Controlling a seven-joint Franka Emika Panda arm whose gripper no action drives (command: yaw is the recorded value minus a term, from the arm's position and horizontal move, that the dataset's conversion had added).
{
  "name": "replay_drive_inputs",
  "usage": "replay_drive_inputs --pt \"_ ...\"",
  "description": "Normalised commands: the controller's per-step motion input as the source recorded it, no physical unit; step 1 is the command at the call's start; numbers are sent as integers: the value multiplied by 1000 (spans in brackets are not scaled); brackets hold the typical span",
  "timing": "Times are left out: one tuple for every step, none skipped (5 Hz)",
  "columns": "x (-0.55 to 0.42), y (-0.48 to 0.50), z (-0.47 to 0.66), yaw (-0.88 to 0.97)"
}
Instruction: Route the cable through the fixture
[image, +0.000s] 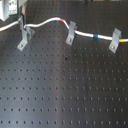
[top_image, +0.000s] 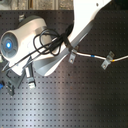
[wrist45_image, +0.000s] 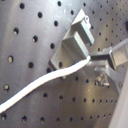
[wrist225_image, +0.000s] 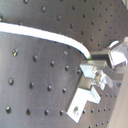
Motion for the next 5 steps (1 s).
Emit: replay_drive_inputs --pt "50 -194 -140 -57" --pt "138 -352 -416 -157" --pt "-24 -269 -342 -40" --pt "-86 -135 -299 43" --pt "44 66 -67 563"
